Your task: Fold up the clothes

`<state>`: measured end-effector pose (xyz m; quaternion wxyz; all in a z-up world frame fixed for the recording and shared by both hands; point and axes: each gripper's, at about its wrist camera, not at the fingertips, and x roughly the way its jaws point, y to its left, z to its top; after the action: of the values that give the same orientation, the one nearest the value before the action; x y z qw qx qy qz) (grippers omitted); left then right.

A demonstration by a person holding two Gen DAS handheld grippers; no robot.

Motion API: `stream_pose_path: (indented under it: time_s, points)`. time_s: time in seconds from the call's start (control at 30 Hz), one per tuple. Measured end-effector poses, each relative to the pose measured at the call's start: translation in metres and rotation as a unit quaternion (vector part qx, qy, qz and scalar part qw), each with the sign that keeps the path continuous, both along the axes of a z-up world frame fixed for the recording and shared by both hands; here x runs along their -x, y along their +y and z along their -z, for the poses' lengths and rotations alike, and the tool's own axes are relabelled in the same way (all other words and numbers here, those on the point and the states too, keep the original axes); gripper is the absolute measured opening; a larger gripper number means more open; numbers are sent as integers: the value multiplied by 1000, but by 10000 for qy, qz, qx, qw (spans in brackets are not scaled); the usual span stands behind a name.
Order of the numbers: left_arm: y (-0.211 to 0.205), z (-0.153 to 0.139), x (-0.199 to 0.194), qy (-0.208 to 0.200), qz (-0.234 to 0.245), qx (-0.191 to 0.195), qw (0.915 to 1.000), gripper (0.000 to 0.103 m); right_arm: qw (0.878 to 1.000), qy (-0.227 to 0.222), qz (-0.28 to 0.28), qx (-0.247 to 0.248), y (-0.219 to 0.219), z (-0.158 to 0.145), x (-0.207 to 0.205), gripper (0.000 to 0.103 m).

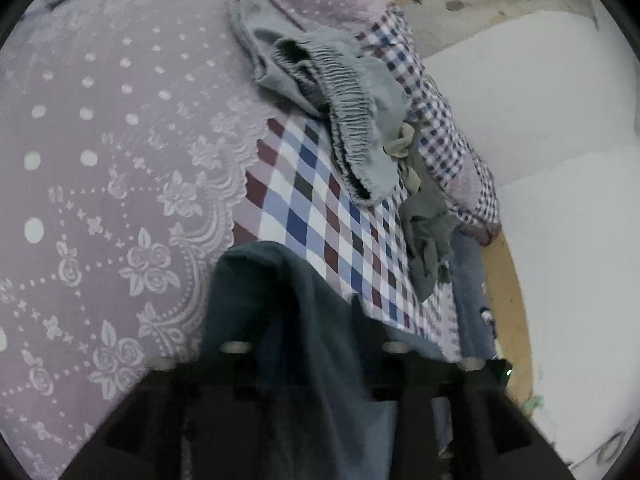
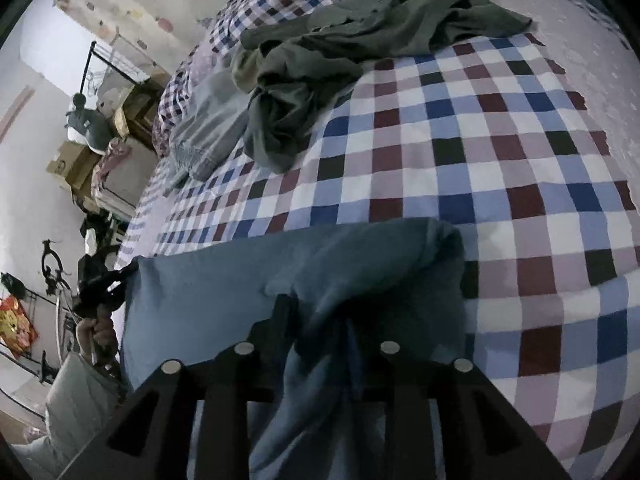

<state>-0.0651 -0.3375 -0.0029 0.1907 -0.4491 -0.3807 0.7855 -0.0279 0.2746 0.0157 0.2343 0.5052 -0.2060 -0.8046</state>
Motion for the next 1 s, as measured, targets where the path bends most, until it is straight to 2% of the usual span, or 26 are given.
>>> stream_pose_path:
  time_s: [0.03,0.07,0.13,0.17,0.2,0.27,0.3,0.37,0.43,0.5,0.53,0.57,0.6,0.63,0.67,0.73,0.83,1.0]
  points:
    - [3,-1,-1,35,44,90,9999,42,10000,-19,-2,34,1,1,0,45]
    - [5,-3,-3,73,39,172,9998,4,9999,-49,-23,85,0,3,1,50]
    - [7,-16,-5,325,-146,291,9989,1,9999,-145,-56,-33,-5,10,3,47]
    - [7,-24,-7,501,-228,282,9981,1,9998,-106,-70,-158,-9,10,3,22]
    - [8,-31,-9,651,-297,304,9970,1,9997,55,-73,-244,-13,1,1,12]
    - [8,-44,-12,952,-433,346,9939,1,9985,399,-83,-358,-17,-16,-3,11]
    - [8,-44,-11,948,-491,438,9933,1,9975,608,-99,-342,-19,-27,-6,11]
    - [10,-22,-5,489,-558,798,9940,2,9957,858,-8,-348,-18,-38,-9,12]
    - [10,-1,-4,71,-558,894,9944,3,9961,675,35,-570,-19,-21,-5,15]
    - [5,0,-12,-15,-617,876,9942,9,9970,301,49,-713,-18,-2,-3,21]
    - [3,-5,-17,13,-659,855,9942,21,9970,161,108,-756,-14,4,-5,28]
    - [0,-11,-25,82,-718,852,9937,44,9967,188,171,-774,-11,2,-10,35]
    - [-3,-21,-36,210,-800,875,9927,55,9956,286,268,-845,-6,-3,-18,40]
    - [-5,-29,-48,331,-877,911,9914,73,9944,385,363,-913,-2,-9,-26,52]
    - [-6,-36,-61,439,-947,965,9898,79,9932,494,451,-952,3,-15,-36,57]
    - [-8,-47,-87,621,-1056,1028,9871,79,9917,696,652,-861,13,-28,-63,57]
    - [0,-48,-130,627,-995,885,9891,79,9912,858,895,-456,25,-37,-110,57]
    - [44,-34,-197,212,-674,1041,9921,79,9934,701,907,-58,11,-30,-170,57]
